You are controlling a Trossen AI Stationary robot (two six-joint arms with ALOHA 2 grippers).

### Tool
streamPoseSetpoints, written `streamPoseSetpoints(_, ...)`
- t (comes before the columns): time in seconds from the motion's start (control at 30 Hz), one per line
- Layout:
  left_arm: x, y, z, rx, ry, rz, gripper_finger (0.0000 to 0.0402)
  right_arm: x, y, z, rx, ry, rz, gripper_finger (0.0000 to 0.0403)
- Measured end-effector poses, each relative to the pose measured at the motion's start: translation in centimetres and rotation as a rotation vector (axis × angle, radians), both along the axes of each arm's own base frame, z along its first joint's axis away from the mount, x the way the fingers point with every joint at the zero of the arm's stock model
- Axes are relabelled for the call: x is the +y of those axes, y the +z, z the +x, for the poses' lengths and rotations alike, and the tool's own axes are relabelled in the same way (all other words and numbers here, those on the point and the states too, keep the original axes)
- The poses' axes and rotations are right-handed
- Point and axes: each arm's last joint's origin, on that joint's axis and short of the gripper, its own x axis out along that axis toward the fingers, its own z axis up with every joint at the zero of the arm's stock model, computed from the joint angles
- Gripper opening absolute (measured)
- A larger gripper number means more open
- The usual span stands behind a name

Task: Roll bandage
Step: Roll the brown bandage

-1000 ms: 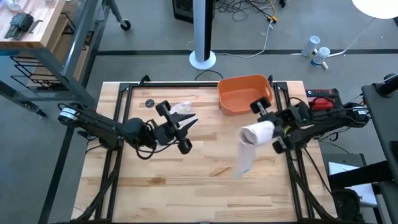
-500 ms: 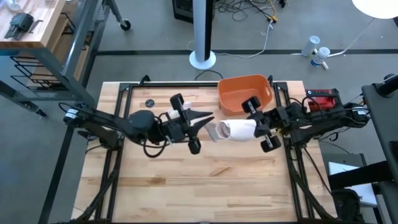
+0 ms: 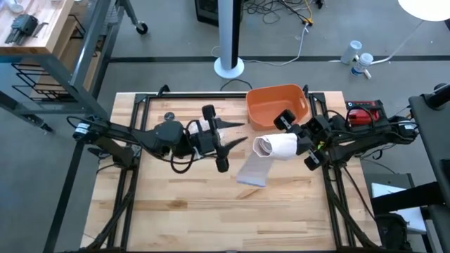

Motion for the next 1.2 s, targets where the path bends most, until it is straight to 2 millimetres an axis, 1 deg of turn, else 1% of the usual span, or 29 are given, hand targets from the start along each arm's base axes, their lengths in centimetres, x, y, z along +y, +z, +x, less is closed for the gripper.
streamPoseSetpoints(0.1,-0.1,-0.3,0.1,0.023,-0.045,-0.007,0.0195,0.0,0.0,0.0,0.004,-0.003,0.002,0.0027)
streamPoseSetpoints(0.2,-0.2,-0.5,0.3,0.032,-0.056,-0.044,0.02,0.0,-0.1,0.1,0.018,-0.013,0.007,0.0027)
streamPoseSetpoints(0.4,-0.5,-1.6,1.1,0.07,-0.114,-0.11,0.018,-0.3,-0.5,0.7,0.075,-0.078,0.013,0.0027)
streamPoseSetpoints(0.6,-0.1,-2.0,1.7,0.074,-0.058,-0.154,0.0164,-0.4,-0.7,0.8,0.091,-0.108,0.019,0.0027)
streamPoseSetpoints(0.87,0.0,-1.9,1.7,0.069,-0.056,-0.167,0.0155,-0.5,-0.7,0.9,0.095,-0.127,0.029,0.0027)
streamPoseSetpoints(0.97,-0.1,-2.0,1.5,0.096,-0.053,-0.174,0.0153,-0.5,-0.8,1.0,0.115,-0.131,0.031,0.0027)
streamPoseSetpoints(1.13,0.2,-1.8,0.4,0.149,0.053,-0.234,0.0162,-0.5,-0.8,1.0,0.115,-0.131,0.031,0.0027)
streamPoseSetpoints(1.2,0.3,-1.8,0.3,0.158,0.057,-0.254,0.0167,-0.5,-0.8,1.0,0.117,-0.131,0.031,0.0027)
